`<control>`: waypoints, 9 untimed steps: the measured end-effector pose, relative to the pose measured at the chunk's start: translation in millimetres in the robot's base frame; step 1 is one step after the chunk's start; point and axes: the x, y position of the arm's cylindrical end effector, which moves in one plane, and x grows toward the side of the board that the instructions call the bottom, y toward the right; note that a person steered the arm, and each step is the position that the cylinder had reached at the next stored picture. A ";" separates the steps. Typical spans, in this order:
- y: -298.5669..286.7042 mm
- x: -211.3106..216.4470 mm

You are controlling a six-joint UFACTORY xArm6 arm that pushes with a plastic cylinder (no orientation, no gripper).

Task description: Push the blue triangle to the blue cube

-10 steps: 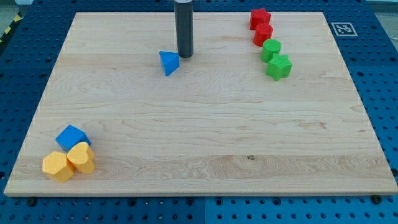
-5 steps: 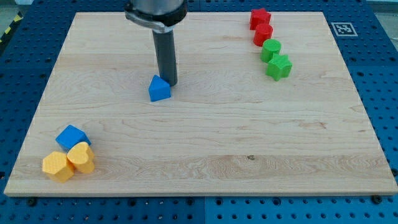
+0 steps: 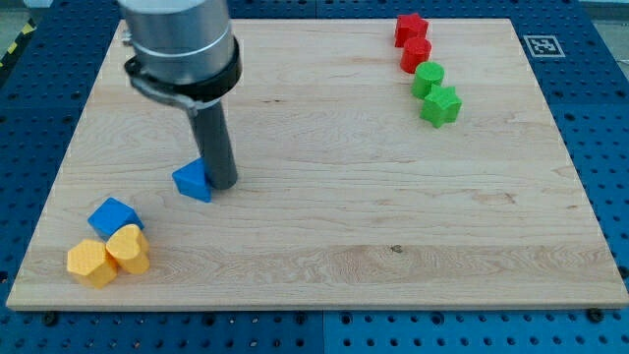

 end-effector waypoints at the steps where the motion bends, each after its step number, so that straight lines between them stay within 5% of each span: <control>1: -11.2 0.7; 9: -75.0 -12.5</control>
